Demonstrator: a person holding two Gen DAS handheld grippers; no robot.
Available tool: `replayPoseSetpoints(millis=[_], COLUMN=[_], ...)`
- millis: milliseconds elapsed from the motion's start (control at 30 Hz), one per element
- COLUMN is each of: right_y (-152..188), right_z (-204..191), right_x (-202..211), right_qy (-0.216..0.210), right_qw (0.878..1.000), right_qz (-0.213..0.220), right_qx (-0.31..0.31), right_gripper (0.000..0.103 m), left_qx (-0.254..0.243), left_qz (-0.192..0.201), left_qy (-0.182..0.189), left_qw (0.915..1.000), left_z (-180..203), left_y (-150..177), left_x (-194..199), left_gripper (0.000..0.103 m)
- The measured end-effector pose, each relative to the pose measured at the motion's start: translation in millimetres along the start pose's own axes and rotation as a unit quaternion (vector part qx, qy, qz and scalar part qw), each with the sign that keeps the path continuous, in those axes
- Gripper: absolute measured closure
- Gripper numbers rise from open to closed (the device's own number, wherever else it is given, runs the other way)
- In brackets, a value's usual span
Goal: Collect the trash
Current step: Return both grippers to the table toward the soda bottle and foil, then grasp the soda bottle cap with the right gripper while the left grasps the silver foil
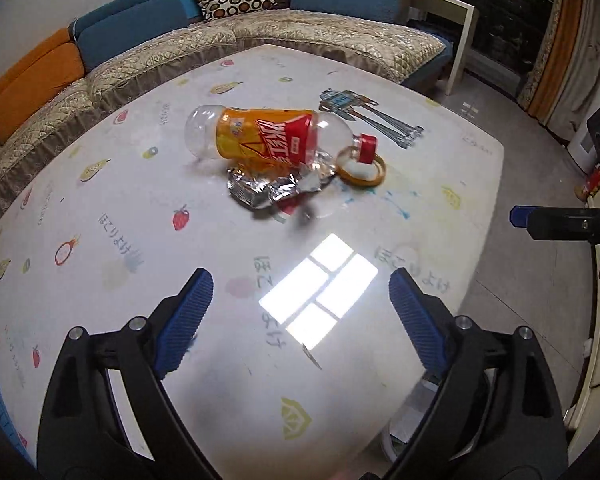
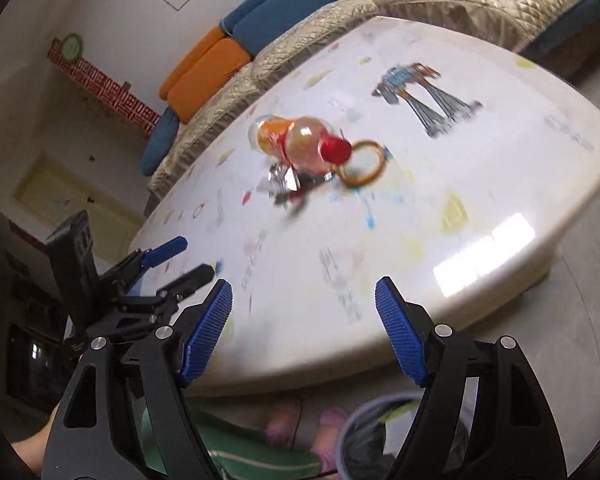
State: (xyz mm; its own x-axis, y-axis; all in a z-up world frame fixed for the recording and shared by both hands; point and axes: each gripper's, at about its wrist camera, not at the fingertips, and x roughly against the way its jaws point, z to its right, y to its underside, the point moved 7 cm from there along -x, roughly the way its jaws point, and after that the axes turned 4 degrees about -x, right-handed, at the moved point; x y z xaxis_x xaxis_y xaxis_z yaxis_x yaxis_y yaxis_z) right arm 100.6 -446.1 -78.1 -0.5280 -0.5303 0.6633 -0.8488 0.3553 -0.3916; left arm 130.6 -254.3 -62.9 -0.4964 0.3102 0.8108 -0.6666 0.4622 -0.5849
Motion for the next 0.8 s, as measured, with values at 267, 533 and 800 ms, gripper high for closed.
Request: replayPoseSetpoints(millis=[267,533,800], right_y=[-74.2,-105.6,-96.1], right_z=[-3.7,-2.3,6.4], right_x=[-61.6,-115.5,-135.6], right_qy=[0.018,0.026,0.009], right_qw=[1.0,0.995,0.992], right_qz=[-0.011,-0.04,-0.063], right_qx=[0.022,0.083,0.106], right_gripper=[0.029,0.029,0.066], left_qx=[-0.017,-0.017,-0.02], left_qz=[-0.014,-0.017,-0.01], left_qy=[-0.011,-0.01,0.0], left_qw=[0.9997,0.9997,0.9998], left_z=[-25.1,-42.3,-42.4], left_y=[-40.3,-53.5,-54.2], left_x=[-63.9,-106.5,-129.6], left_gripper=[0.01,0.01,0.019])
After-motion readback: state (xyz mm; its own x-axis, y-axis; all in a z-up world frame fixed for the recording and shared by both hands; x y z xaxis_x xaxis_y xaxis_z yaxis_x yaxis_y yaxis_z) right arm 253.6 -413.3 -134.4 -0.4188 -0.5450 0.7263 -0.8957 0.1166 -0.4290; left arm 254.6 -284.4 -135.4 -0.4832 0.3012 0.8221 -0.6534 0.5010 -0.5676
